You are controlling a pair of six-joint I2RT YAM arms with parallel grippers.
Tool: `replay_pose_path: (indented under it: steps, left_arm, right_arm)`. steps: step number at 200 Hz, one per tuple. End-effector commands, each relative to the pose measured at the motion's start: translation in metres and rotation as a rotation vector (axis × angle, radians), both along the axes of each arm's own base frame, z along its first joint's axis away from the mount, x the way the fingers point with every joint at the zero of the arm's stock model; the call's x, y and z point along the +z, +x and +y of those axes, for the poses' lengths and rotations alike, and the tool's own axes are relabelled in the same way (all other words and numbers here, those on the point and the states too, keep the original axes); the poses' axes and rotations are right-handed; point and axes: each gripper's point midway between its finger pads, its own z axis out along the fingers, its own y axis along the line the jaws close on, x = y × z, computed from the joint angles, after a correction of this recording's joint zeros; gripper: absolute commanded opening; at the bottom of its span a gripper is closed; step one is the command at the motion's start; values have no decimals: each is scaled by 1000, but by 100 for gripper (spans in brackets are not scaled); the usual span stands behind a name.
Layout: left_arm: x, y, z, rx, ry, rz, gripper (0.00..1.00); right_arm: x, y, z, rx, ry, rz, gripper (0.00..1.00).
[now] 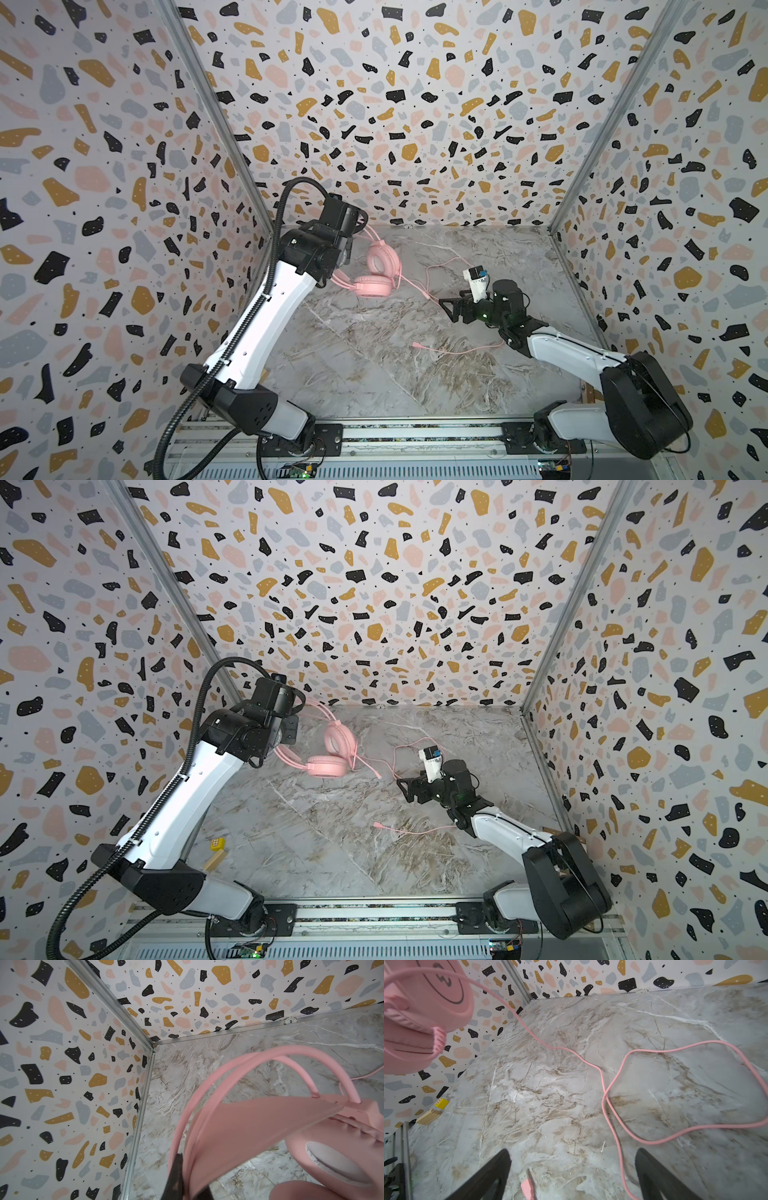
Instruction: Wrap the headphones
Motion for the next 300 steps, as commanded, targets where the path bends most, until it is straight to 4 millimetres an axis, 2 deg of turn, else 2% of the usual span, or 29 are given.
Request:
replay_pose_path:
  steps: [1, 20, 29, 38, 72, 126, 165, 169, 186, 218, 236, 254, 269, 300]
  left_arm:
    - [62, -8, -3, -52, -83, -172, 0]
    - [68, -11, -25, -179, -134, -176, 0]
    - [63, -11, -35, -238, -149, -156, 0]
    - [58, -12, -44, -286, -163, -131, 0]
    - [45, -18, -51, -342, -141, -42, 0]
    - [70, -31, -72, -469, -248, -91, 0]
    - [89, -40, -90, -545, -372, -139, 0]
    - [91, -41, -92, -551, -381, -145, 0]
    - [101, -42, -92, -557, -396, -169, 0]
    - [113, -43, -89, -546, -404, -204, 0]
    - [122, -46, -89, -551, -424, -235, 0]
    - [128, -47, -83, -531, -415, -261, 0]
    - [129, -48, -80, -522, -405, -265, 0]
    - [127, -48, -71, -488, -370, -272, 0]
  right_arm:
    - [19, 5, 14, 61, 49, -70, 95]
    - [20, 0, 30, 148, 103, -89, 95]
    - [22, 0, 37, 175, 138, -99, 100]
    - [22, -1, 43, 203, 165, -108, 99]
    - [26, -10, 70, 311, 200, -212, 99]
    - [40, -30, 105, 472, 301, -319, 99]
    - [42, -22, 127, 541, 378, -321, 99]
    - [48, -22, 127, 548, 398, -348, 99]
    - [57, -25, 134, 590, 456, -355, 98]
    - [56, -15, 143, 580, 472, -332, 94]
    - [59, -10, 145, 579, 481, -336, 85]
    - [61, -11, 146, 596, 495, -332, 69]
    - [61, -11, 144, 597, 500, -335, 60]
    - [61, -7, 136, 604, 506, -322, 28]
